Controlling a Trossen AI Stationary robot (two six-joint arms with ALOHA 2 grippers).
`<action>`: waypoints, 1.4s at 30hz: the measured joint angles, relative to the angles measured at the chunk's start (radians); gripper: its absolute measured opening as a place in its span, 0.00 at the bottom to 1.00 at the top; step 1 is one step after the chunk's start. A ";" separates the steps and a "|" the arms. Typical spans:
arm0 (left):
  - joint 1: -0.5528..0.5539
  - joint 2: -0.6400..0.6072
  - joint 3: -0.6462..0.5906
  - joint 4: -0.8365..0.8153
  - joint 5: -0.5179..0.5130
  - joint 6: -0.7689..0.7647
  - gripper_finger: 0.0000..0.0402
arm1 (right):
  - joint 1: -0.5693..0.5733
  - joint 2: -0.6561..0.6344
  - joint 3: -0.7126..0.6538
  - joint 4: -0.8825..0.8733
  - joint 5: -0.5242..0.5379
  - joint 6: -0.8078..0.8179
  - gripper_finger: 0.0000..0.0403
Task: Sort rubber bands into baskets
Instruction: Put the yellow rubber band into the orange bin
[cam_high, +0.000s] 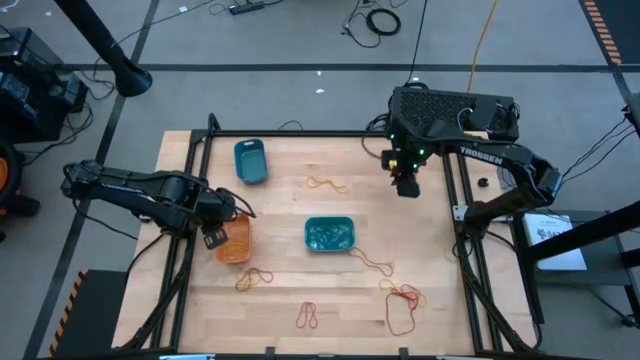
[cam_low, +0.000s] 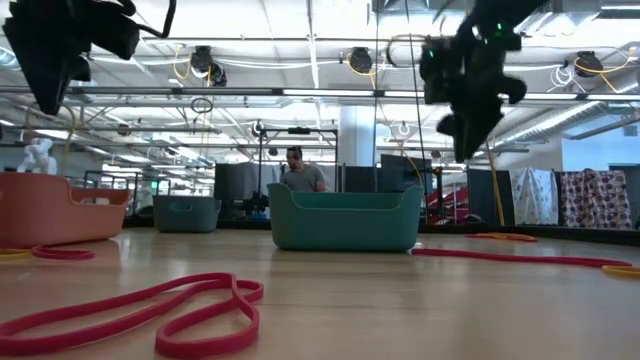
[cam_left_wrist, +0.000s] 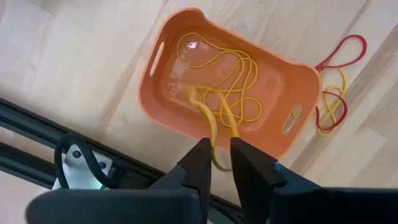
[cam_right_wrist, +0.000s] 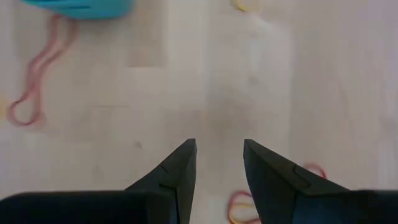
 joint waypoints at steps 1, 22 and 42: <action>0.000 0.000 0.000 0.003 0.000 0.001 0.18 | -0.033 0.000 -0.016 0.014 0.000 -0.001 0.32; 0.000 0.153 0.000 0.251 -0.077 0.181 0.19 | -0.307 0.000 -0.242 0.277 0.062 0.215 0.32; -0.037 0.333 -0.210 1.502 -0.229 0.698 0.19 | -0.306 0.002 -0.392 0.416 0.108 0.339 0.32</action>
